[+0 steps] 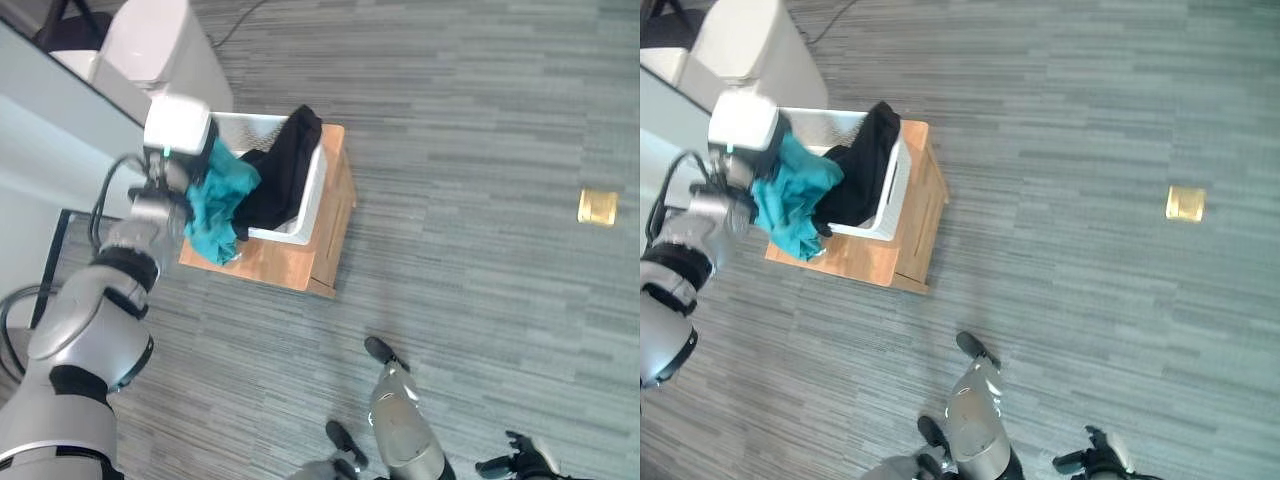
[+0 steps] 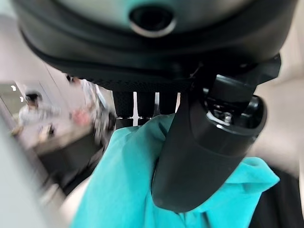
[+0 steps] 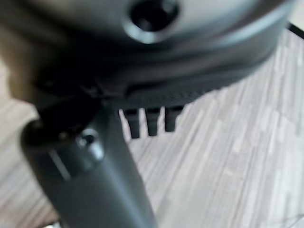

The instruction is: Pick up bed clothes into laundry basket.

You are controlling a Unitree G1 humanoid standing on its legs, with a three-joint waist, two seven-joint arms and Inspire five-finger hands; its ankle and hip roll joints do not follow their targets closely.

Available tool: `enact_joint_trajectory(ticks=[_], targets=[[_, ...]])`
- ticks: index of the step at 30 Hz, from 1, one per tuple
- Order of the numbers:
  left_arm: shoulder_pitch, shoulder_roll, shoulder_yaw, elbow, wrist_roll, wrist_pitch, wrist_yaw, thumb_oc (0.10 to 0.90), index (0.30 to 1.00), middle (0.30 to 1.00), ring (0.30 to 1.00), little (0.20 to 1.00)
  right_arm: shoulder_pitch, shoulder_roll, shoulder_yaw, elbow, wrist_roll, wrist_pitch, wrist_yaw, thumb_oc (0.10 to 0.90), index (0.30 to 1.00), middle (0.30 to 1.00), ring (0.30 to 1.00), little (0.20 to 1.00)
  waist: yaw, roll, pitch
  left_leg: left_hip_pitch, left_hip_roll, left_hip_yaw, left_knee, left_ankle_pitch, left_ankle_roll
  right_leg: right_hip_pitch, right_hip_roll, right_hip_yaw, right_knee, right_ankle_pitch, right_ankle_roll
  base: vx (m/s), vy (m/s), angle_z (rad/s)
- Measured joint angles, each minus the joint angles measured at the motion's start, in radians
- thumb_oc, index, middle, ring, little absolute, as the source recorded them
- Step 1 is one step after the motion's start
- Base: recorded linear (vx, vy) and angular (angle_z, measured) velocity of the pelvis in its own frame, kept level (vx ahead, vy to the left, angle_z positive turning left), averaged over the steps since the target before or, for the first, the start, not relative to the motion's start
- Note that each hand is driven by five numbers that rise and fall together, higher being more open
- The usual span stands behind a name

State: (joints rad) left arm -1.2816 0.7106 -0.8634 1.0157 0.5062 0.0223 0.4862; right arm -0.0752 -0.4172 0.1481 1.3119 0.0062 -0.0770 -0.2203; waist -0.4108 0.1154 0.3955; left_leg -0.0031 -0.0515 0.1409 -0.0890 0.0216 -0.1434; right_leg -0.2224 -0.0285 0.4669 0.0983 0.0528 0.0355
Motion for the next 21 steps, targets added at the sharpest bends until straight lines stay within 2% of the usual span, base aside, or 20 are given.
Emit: enact_joint_trajectory(ticks=[1,2,4,5,6,7,9,11,12,14,15,16,17,18,19,20,21], targets=[[-0.022,0.0,-0.001,-0.011,-0.005,0.002,0.003,0.4,0.3,0.3,0.3,0.3,-0.008,-0.004,0.002,0.004,0.0,0.001,0.0,0.8,0.9,0.9,0.9,0.9,0.013,-0.002,0.001,-0.018,-0.002,-0.027,-0.005,0.006,0.017,0.025,0.013,0.009,-0.023,0.008,-0.003,0.12,0.053,-0.52],[-0.035,0.0,0.003,-0.014,-0.005,0.002,0.008,0.4,0.3,0.3,0.3,0.3,-0.013,-0.012,0.014,-0.001,0.0,0.001,-0.001,0.8,0.9,0.9,0.9,0.9,0.015,0.0,-0.001,-0.045,-0.001,-0.021,-0.002,0.016,0.03,0.051,0.04,0.01,-0.038,0.016,-0.007,0.1,0.051,-0.65],[-0.055,-0.004,0.004,-0.04,-0.004,0.004,0.013,0.4,0.3,0.3,0.3,0.3,-0.014,-0.022,0.043,0.001,-0.001,0.003,0.0,0.8,0.9,0.9,0.9,0.9,0.011,0.013,-0.009,-0.093,0.044,0.06,0.034,0.01,0.052,0.073,0.11,0.007,-0.015,-0.005,-0.008,0.08,0.084,-0.53],[-0.055,-0.007,0.005,-0.044,-0.005,0.004,0.016,0.4,0.3,0.3,0.3,0.3,-0.013,-0.02,0.053,0.005,-0.001,0.007,0.001,0.8,0.9,0.9,0.9,0.9,0.014,0.02,-0.018,-0.095,0.072,0.093,0.038,0.026,0.123,0.076,0.14,0.007,0.003,-0.019,-0.009,0.1,0.085,-0.39],[-0.052,-0.024,0.011,-0.049,-0.004,0.003,0.021,0.4,0.3,0.3,0.3,0.3,-0.006,-0.017,0.056,0.008,-0.001,0.016,0.004,0.8,0.9,0.9,0.9,0.9,0.013,0.012,-0.036,-0.082,0.074,0.127,0.027,0.024,0.141,0.08,0.139,0.005,0.015,-0.032,-0.003,0.12,0.083,-0.11],[-0.051,-0.05,0.017,-0.05,-0.006,0.004,0.021,0.4,0.3,0.3,0.3,0.3,0.008,-0.017,0.057,0.015,-0.001,0.027,0.01,0.8,0.9,0.9,0.9,0.9,0.005,0.012,-0.056,-0.056,0.068,0.153,-0.006,0.023,0.143,0.084,0.127,-0.007,0.022,-0.044,-0.003,0.11,0.018,0.25],[-0.05,-0.065,0.016,-0.082,-0.006,0.003,0.021,0.4,0.3,0.3,0.3,0.3,0.031,-0.015,0.057,0.017,-0.001,0.043,0.02,0.8,0.9,0.9,0.9,0.9,-0.02,0.012,-0.06,-0.037,0.066,0.149,-0.005,0.054,0.155,0.113,0.114,-0.055,0.033,-0.068,0.0,0.05,-0.042,0.52],[-0.049,-0.07,0.013,-0.089,-0.01,0.004,0.021,0.4,0.3,0.3,0.3,0.3,0.041,-0.001,0.058,0.027,-0.001,0.052,0.025,0.8,0.9,0.9,0.9,0.9,-0.019,-0.007,-0.07,-0.014,0.059,0.143,-0.002,0.072,0.157,0.106,0.113,-0.108,0.107,-0.116,0.024,0.0,-0.055,0.29],[-0.046,-0.071,0.018,-0.084,-0.025,0.011,0.021,0.4,0.3,0.3,0.3,0.3,0.043,0.008,0.06,0.033,-0.001,0.051,0.028,0.8,0.9,0.9,0.9,0.9,-0.018,-0.026,-0.072,0.005,0.053,0.139,-0.002,0.07,0.169,0.079,0.121,-0.125,0.205,-0.151,0.065,-0.01,-0.028,0.17],[-0.025,-0.072,0.031,-0.086,-0.036,0.02,0.021,0.4,0.3,0.3,0.3,0.3,0.049,0.021,0.06,0.044,-0.001,0.052,0.035,0.8,0.9,0.9,0.9,0.9,-0.018,-0.062,-0.077,0.039,0.041,0.123,-0.001,0.063,0.18,0.044,0.124,-0.159,0.352,-0.191,0.117,0.0,-0.05,0.23],[-0.011,-0.069,0.036,-0.087,-0.039,0.021,0.02,0.4,0.3,0.3,0.3,0.3,0.053,0.027,0.06,0.053,-0.002,0.052,0.038,0.8,0.9,0.9,0.9,0.9,-0.012,-0.079,-0.088,0.045,0.037,0.116,-0.002,0.056,0.186,0.028,0.125,-0.161,0.404,-0.203,0.126,0.11,-0.144,0.22],[0.018,-0.066,0.086,-0.102,-0.044,0.023,0.022,0.4,0.3,0.3,0.3,0.3,0.059,0.043,0.06,0.054,-0.004,0.054,0.038,0.8,0.9,0.9,0.9,0.9,-0.008,-0.103,-0.094,0.053,0.035,0.098,-0.003,0.05,0.191,-0.023,0.139,-0.162,0.516,-0.205,0.131,0.14,-0.123,0.44],[0.031,-0.068,0.093,-0.106,-0.057,0.029,0.022,0.4,0.3,0.3,0.3,0.3,0.063,0.057,0.076,0.046,-0.006,0.057,0.038,0.8,0.9,0.9,0.9,0.9,-0.015,-0.117,-0.103,0.047,0.034,0.065,-0.002,0.04,0.203,-0.045,0.13,-0.168,0.503,-0.257,0.099,0.2,-0.069,0.45],[0.031,-0.06,0.091,-0.111,-0.072,0.028,0.023,0.4,0.3,0.3,0.3,0.3,0.079,0.066,0.103,0.05,-0.011,0.065,0.039,0.8,0.9,0.9,0.9,0.9,-0.006,-0.127,-0.112,0.029,0.034,0.059,-0.001,0.04,0.204,-0.069,0.112,-0.171,0.416,-0.273,0.077,0.07,-0.014,0.53],[0.036,-0.035,0.088,-0.113,-0.073,0.029,0.022,0.4,0.3,0.3,0.3,0.3,0.082,0.08,0.113,0.049,-0.026,0.066,0.04,0.8,0.9,0.9,0.9,0.9,0.005,-0.141,-0.121,0.015,0.03,0.046,-0.001,0.046,0.196,-0.068,0.084,-0.163,0.283,-0.229,0.071,0.02,-0.065,0.32],[0.067,-0.007,0.096,-0.125,-0.072,0.028,0.022,0.4,0.3,0.3,0.3,0.3,0.097,0.093,0.114,0.048,-0.033,0.069,0.043,0.8,0.9,0.9,0.9,0.9,0.009,-0.164,-0.134,0.019,0.021,0.043,-0.001,0.046,0.174,-0.055,0.036,-0.201,0.184,-0.104,0.07,-0.06,-0.174,0.31],[0.093,0.0,0.109,-0.125,-0.074,0.029,0.022,0.4,0.3,0.3,0.3,0.3,0.092,0.094,0.114,0.046,-0.034,0.073,0.044,0.8,0.9,0.9,0.9,0.9,0.011,-0.163,-0.133,0.026,0.032,0.038,0.0,0.054,0.156,-0.031,0.031,-0.231,0.143,-0.055,0.046,-0.03,-0.176,0.27]])
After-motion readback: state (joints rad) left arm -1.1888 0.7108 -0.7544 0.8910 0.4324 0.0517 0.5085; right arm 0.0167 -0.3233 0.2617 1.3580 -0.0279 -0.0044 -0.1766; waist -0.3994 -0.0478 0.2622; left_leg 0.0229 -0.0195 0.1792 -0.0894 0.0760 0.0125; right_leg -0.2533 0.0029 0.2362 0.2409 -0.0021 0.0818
